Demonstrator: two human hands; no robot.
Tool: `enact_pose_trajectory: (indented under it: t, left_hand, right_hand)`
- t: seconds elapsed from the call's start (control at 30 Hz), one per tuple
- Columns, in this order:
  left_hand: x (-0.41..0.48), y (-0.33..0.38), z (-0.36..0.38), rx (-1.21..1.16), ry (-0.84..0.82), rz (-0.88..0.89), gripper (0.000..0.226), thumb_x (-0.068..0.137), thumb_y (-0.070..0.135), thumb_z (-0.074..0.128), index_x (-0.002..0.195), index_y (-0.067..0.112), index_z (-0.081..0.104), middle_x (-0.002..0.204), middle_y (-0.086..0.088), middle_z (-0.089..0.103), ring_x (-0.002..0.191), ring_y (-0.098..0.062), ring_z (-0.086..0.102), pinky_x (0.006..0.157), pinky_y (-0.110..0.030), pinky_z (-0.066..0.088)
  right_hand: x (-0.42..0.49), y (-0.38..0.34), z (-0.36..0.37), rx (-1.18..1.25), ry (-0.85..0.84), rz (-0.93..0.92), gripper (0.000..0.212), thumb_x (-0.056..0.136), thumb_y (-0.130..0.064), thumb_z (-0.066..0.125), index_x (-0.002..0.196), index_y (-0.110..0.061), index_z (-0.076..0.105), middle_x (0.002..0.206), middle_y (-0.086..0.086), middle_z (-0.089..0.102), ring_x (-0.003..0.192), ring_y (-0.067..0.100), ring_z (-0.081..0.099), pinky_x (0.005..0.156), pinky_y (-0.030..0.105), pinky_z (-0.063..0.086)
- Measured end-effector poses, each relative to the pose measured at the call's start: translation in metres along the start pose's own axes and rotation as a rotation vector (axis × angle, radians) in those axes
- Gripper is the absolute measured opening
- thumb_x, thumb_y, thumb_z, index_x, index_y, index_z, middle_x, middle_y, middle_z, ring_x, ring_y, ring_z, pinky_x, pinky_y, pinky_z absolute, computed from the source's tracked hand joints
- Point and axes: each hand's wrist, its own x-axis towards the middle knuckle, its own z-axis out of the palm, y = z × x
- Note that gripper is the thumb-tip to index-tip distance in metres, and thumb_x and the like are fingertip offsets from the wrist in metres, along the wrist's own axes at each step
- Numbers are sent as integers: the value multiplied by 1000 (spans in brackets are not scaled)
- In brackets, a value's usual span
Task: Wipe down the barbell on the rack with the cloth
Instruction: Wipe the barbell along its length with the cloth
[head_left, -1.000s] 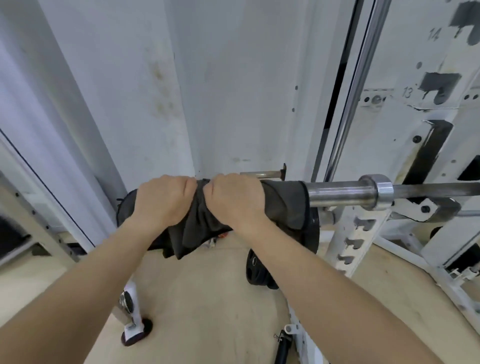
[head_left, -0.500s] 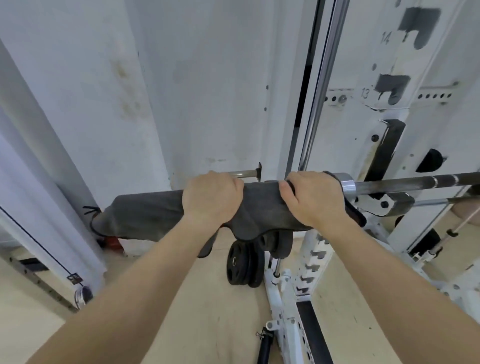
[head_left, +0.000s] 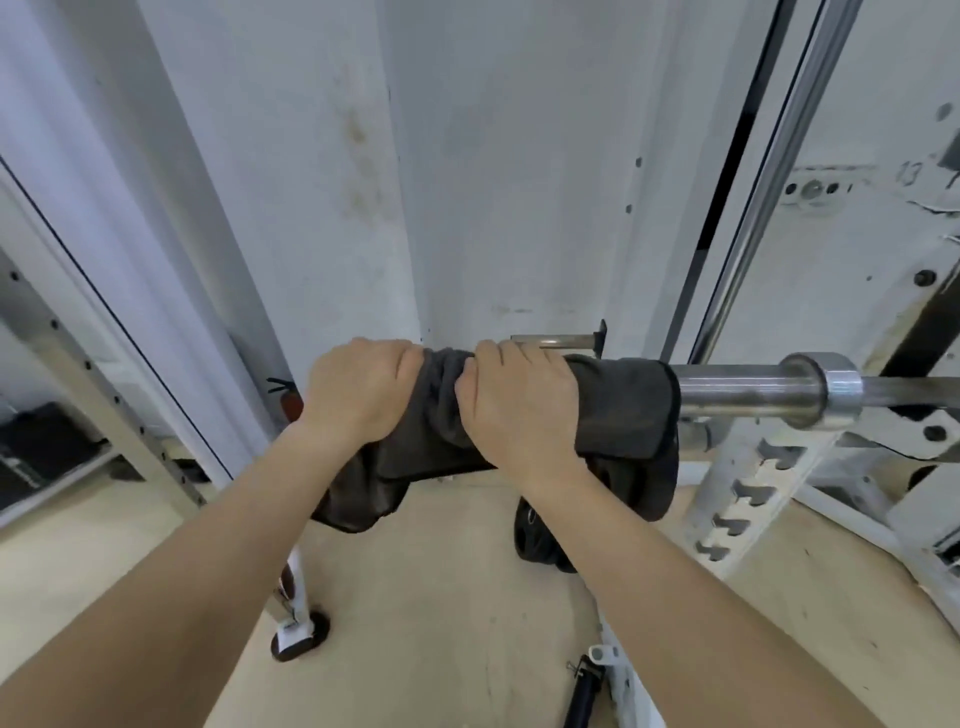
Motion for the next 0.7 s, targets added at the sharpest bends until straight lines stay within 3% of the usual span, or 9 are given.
enact_pose_trajectory:
  t: [0.07, 0.17, 0.27, 0.33, 0.43, 0.53, 0.6, 0.7]
  left_hand:
    - [15, 4, -1, 119, -104, 97, 59, 93, 43, 8, 88, 18, 62, 93, -5, 66, 77, -26, 56, 57, -33, 34]
    - [29, 41, -9, 156, -240, 135, 40, 105, 28, 22, 104, 14, 59, 107, -7, 62, 90, -28, 58, 70, -37, 45]
    - [38, 87, -5, 149, -251, 196, 36, 105, 24, 24, 107, 13, 58, 106, -7, 61, 87, -28, 57, 67, -37, 41]
    - [39, 111, 2, 141, -177, 208, 36, 103, 22, 25, 93, 12, 58, 91, -6, 60, 72, -26, 53, 64, -37, 41]
    - [33, 130, 9, 125, -59, 97, 39, 97, 24, 24, 74, 17, 55, 64, -1, 44, 52, -22, 36, 60, -36, 36]
    - [16, 133, 8, 35, 129, 44, 43, 96, 27, 30, 56, 15, 42, 51, -1, 38, 47, -26, 38, 52, -34, 31]
    - [3, 131, 11, 12, 242, 78, 42, 97, 29, 31, 61, 13, 45, 53, -1, 43, 50, -24, 39, 52, -35, 30]
    - [-15, 129, 25, 25, 303, 120, 35, 100, 32, 32, 82, 12, 54, 73, -3, 51, 66, -23, 44, 65, -37, 34]
  right_hand:
    - [-11, 14, 10, -9, 55, -99, 34, 100, -30, 39, 92, -11, 66, 83, 7, 65, 78, 28, 60, 76, 42, 47]
    - [-25, 49, 7, -23, 90, -217, 34, 101, -32, 42, 110, -10, 66, 102, 8, 67, 92, 29, 61, 88, 42, 46]
    - [-37, 100, -6, -80, 151, -130, 38, 100, -36, 42, 109, -10, 67, 102, 8, 69, 94, 28, 62, 91, 41, 44]
    - [-40, 136, -17, -127, 143, -67, 41, 101, -38, 37, 103, -11, 68, 96, 7, 70, 89, 29, 63, 87, 40, 43]
    - [-30, 170, -37, -190, -25, 28, 52, 101, -44, 23, 92, -18, 67, 84, 2, 69, 76, 26, 62, 74, 38, 43]
    - [-13, 181, -49, -163, -193, 105, 54, 98, -51, 18, 81, -23, 61, 77, 1, 65, 68, 24, 56, 63, 35, 40]
    - [2, 175, -54, -122, -359, 151, 50, 100, -47, 20, 82, -19, 58, 83, 2, 61, 73, 25, 54, 68, 36, 39]
    - [28, 140, -50, -40, -540, 139, 44, 102, -41, 21, 91, -17, 56, 89, 2, 51, 81, 25, 50, 74, 39, 37]
